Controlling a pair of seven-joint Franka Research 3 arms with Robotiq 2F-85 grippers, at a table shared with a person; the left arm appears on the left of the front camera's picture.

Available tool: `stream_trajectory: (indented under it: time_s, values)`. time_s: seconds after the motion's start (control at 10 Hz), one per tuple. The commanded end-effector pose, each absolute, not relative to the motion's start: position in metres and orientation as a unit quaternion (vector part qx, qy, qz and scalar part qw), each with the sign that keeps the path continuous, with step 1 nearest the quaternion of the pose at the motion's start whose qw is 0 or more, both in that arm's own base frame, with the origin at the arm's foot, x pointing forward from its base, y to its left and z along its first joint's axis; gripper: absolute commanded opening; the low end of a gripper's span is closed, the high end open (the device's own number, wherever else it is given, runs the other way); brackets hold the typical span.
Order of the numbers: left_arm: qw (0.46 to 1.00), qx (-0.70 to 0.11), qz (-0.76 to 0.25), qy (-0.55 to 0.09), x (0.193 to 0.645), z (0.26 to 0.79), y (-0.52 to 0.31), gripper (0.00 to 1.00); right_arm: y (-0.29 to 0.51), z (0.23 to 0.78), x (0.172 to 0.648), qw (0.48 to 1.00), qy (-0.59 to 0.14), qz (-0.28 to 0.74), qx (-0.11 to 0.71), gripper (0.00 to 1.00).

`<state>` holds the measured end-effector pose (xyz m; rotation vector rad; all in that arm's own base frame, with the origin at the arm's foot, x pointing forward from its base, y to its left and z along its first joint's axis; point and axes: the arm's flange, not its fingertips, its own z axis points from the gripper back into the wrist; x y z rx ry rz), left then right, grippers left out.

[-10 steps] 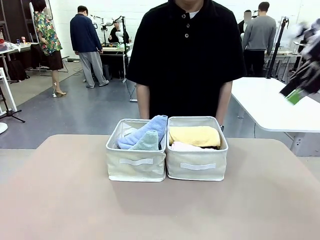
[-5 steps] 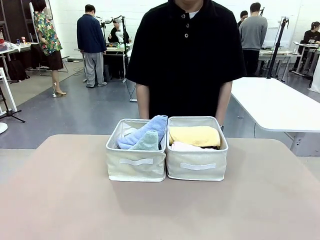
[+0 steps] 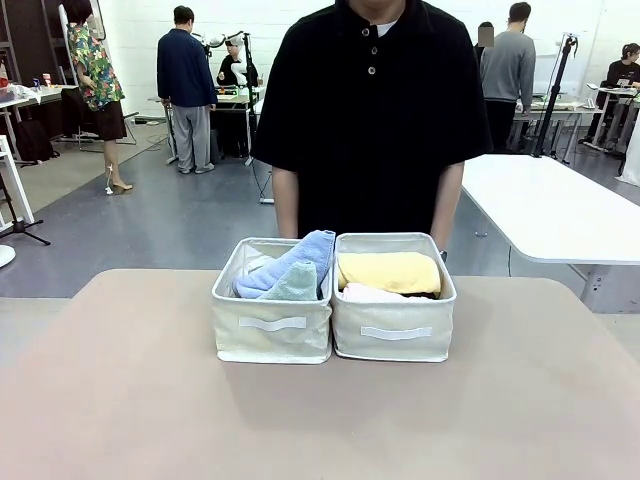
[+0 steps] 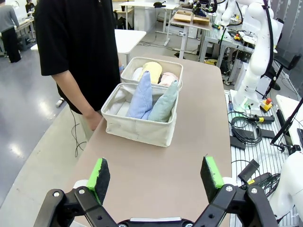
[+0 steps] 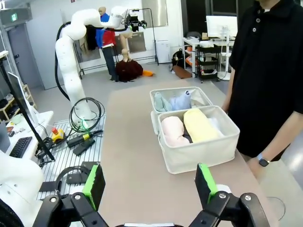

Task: Sort the towels based on their folding style.
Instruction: Pick up another triangle-folded towel from the table and place it in the left Fabric basket.

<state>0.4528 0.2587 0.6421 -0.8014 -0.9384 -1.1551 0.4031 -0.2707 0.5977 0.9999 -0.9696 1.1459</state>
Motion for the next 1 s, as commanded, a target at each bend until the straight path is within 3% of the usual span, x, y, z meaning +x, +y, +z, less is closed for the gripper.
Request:
stream_trajectory:
  time_s: [0.0, 0.9]
  values:
    - [0.662, -0.355, -0.512, -0.417, 0.4515, 0.6442, 0.2583, 1.0, -0.2695, 0.5958, 0.3932, 0.622, -0.414, 0.502, 0.436, 1.0]
    - [0.662, -0.355, -0.512, -0.417, 0.4515, 0.6442, 0.2583, 1.0, -0.2695, 0.5958, 0.3932, 0.622, -0.414, 0.502, 0.436, 1.0]
